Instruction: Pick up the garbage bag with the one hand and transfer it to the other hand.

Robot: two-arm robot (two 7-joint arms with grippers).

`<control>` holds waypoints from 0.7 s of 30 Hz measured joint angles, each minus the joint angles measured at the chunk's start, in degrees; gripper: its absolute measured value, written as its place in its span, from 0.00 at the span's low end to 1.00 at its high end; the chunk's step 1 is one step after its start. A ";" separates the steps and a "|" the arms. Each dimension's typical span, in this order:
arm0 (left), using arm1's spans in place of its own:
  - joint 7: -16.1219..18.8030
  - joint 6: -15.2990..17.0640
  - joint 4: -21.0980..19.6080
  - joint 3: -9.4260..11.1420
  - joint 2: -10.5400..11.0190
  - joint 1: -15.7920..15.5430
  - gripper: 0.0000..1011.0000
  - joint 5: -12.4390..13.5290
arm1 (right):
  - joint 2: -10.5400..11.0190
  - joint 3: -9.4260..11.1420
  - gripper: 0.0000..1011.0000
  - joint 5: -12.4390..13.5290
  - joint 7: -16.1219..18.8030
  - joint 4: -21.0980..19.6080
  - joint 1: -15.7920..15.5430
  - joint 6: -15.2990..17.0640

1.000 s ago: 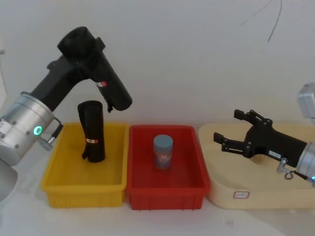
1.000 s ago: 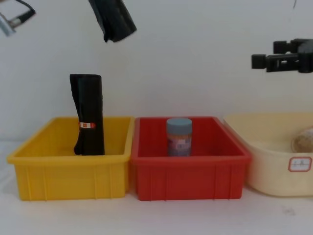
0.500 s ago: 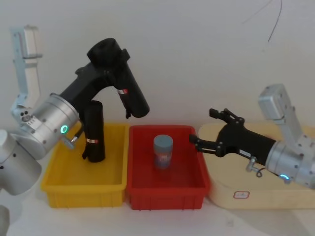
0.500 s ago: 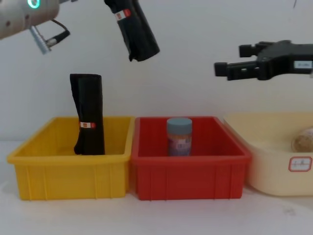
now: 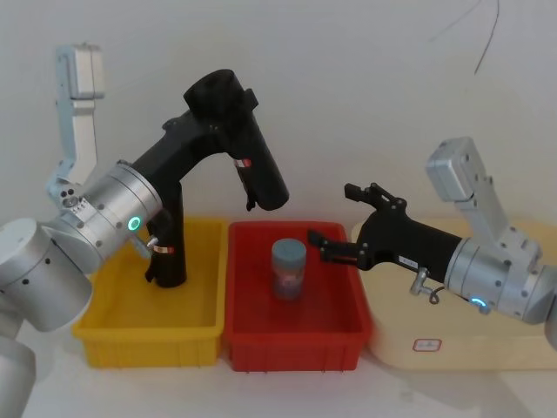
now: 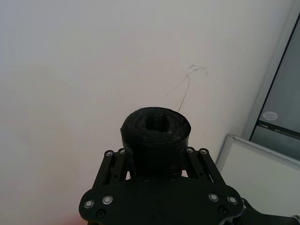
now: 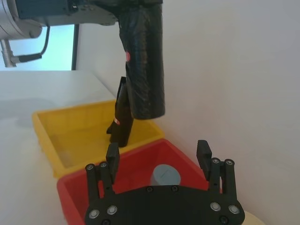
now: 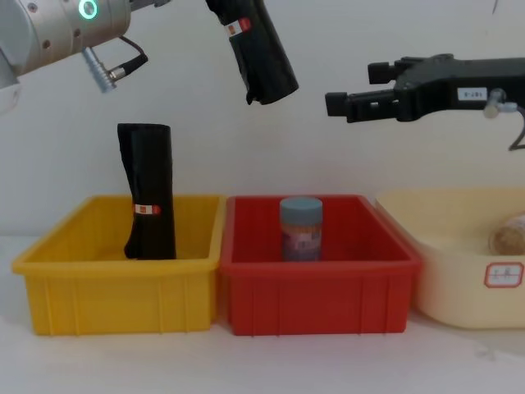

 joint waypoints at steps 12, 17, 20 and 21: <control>-1.40 -0.10 1.53 0.76 -0.10 -1.09 0.49 -0.56 | -0.98 -0.36 0.99 3.54 1.79 0.07 1.63 4.36; -1.70 -0.14 1.87 0.90 -0.12 -1.35 0.49 -0.70 | -1.61 -0.65 0.99 5.38 2.85 0.43 2.78 6.84; -1.79 -0.15 1.98 0.96 -0.14 -1.44 0.49 -0.74 | -1.98 -0.98 0.99 6.04 3.34 0.73 3.55 7.92; -1.81 -0.16 2.01 0.98 -0.14 -1.47 0.49 -0.75 | -2.06 -1.06 0.99 6.16 3.46 0.82 3.74 8.14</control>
